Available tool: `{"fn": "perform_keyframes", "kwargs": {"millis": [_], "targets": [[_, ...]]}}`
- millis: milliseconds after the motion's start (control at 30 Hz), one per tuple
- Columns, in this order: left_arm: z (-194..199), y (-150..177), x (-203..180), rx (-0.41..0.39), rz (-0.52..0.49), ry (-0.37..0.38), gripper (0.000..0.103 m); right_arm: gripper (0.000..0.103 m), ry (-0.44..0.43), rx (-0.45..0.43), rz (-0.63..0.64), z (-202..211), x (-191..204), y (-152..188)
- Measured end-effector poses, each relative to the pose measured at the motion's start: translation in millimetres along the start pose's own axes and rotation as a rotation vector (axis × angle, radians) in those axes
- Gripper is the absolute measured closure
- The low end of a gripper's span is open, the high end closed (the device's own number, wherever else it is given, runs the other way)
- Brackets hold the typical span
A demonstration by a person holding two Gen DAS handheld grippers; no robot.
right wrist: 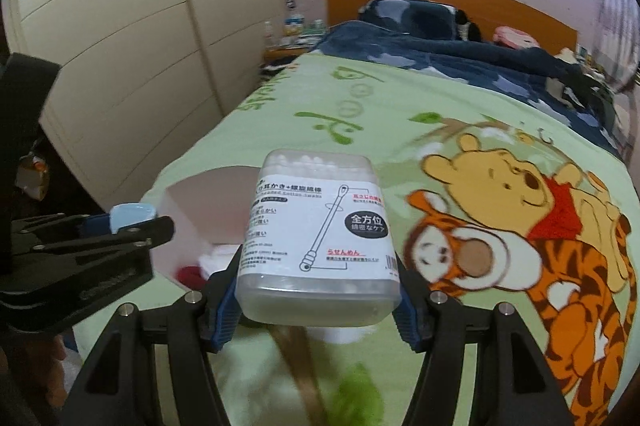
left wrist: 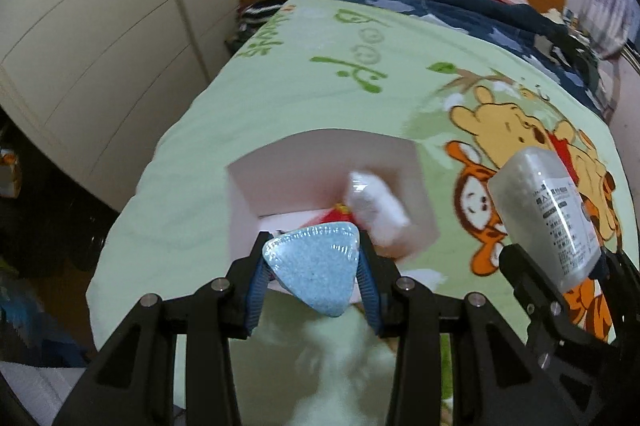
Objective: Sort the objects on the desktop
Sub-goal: 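Carry the blue sponge and cotton swab box over the white box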
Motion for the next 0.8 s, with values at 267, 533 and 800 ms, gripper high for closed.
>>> {"fn": "perform_keyframes", "kwargs": {"millis": [267,533,800], "targets": [[-18.6,-0.8,29.1,0.046,0.014,-0.03,0.062,0.039,-0.019,0.022,0.046,-16.6,34.3,-9.7],[-30.9,-3.4,28.4,0.077,-0.002,-0.033,0.062,0.039,-0.012,0.038,0.066,-25.9,41.4,-12.7],[-33.5,-3.8,33.3,0.087,-0.008,-0.039,0.062,0.039,-0.015,0.044,0.092,-30.6,47.7,-14.7]]}}
Point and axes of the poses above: each gripper's, at about its wrist camera, not at the fingertips, and z roughly against the way its jaws point, x to its left, y to its underside, the point moved 9 cm from there along -z, roughly the way its jaws point, and after that the axes turned 3 degrees about -x, right-handed, at the moved point
